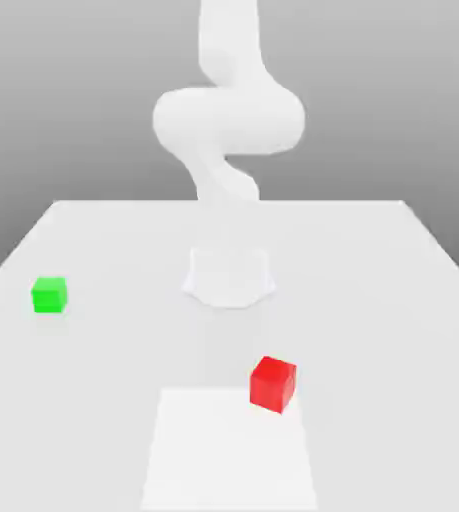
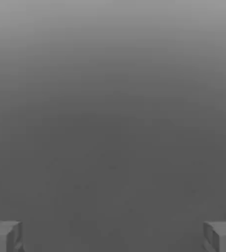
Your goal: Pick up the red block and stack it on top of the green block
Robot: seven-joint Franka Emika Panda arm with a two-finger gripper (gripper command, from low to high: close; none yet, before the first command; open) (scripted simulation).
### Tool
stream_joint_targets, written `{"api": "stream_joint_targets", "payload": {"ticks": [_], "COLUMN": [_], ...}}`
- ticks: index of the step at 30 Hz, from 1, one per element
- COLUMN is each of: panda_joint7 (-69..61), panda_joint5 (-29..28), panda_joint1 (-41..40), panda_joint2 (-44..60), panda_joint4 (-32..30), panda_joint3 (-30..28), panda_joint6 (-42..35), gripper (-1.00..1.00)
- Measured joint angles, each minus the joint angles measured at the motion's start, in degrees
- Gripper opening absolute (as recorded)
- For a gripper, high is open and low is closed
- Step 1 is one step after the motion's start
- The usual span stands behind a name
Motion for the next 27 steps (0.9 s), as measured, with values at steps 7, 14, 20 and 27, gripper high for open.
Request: {"api": "stream_joint_targets", "payload": {"ticks": [7,14,20,27], "panda_joint7": [8.9,21.0,35.2,40.9], "panda_joint5": [4.2,5.9,-2.6,-9.8], "panda_joint1": [0.0,-0.2,-1.1,4.8], "panda_joint2": [11.4,23.5,43.2,51.7], "panda_joint4": [-12.7,-26.6,-32.2,-31.4], "panda_joint3": [3.2,9.3,11.5,3.7], "panda_joint6": [9.2,19.2,34.5,41.7], "gripper": [0.0,0.0,0.0,-1.0]}}
